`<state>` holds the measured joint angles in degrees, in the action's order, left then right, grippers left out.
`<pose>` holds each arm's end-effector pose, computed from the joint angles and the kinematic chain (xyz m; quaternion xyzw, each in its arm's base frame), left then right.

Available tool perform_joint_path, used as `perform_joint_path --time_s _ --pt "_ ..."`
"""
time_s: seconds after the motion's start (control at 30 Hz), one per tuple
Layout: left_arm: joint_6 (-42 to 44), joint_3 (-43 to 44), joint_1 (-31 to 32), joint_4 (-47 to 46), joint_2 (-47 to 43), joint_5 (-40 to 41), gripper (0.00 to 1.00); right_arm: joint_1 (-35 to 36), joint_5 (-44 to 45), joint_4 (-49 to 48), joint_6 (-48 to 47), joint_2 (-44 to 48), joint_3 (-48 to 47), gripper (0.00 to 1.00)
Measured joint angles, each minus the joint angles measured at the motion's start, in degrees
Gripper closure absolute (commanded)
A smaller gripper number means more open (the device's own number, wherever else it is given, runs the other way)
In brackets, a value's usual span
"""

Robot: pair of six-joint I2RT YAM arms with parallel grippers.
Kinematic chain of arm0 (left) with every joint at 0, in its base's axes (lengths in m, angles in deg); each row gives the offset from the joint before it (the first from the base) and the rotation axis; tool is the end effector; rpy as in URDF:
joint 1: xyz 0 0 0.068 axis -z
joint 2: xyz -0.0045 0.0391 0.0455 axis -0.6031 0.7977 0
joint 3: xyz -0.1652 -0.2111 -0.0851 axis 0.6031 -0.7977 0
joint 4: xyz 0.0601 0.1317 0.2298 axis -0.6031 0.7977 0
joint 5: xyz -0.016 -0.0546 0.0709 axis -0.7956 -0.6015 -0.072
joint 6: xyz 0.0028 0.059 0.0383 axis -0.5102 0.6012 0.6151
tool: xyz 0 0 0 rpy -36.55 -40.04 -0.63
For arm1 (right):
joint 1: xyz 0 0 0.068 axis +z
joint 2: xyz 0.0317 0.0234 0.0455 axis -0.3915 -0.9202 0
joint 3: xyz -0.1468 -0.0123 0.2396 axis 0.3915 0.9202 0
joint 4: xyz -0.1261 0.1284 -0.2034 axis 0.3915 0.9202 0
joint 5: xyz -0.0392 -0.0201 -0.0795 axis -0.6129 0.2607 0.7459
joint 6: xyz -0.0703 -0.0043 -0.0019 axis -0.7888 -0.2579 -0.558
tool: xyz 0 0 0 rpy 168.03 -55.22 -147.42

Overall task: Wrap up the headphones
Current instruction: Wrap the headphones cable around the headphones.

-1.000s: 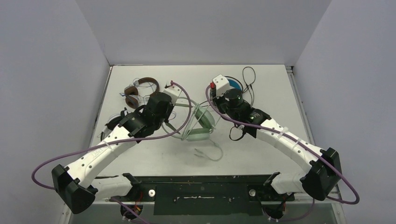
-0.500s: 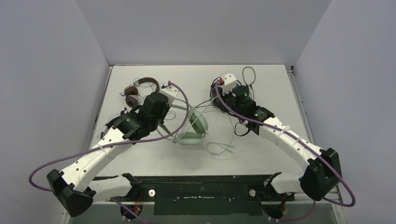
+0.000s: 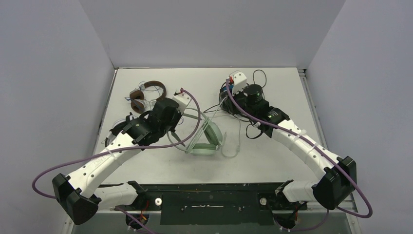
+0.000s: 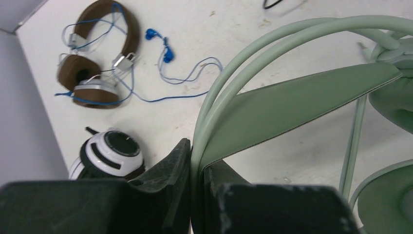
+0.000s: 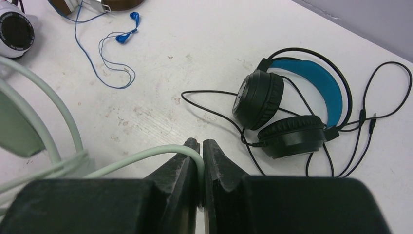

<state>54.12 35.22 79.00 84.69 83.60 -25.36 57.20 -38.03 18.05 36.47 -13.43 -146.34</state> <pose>0.2112 -0.1548 0.3400 0.2564 0.8458 0.0626 0.4637 0.2717 0.1904 0.3413 -0.2520 0.7963 0.2056 0.5100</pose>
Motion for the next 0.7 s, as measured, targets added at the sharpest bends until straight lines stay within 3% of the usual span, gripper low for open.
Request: perform_joint_path --time_s 0.2,0.3,0.47,0.7 --pt "-3.8 1.8 0.0 0.3 0.2 -9.9 1.00 -2.0 -3.9 -6.2 1.0 -1.0 2.6 0.92" --pt "-7.4 4.2 0.0 1.4 0.2 -12.3 1.00 -4.7 -9.2 -11.3 3.0 -1.7 6.8 0.84" --pt "-12.2 11.1 -0.1 5.4 0.2 -16.2 1.00 -6.5 -17.8 -23.5 5.3 -1.7 16.2 0.79" --pt "-19.8 19.0 -0.1 7.0 -0.2 -23.2 1.00 -6.9 -24.3 -40.0 7.5 -1.8 24.5 0.64"
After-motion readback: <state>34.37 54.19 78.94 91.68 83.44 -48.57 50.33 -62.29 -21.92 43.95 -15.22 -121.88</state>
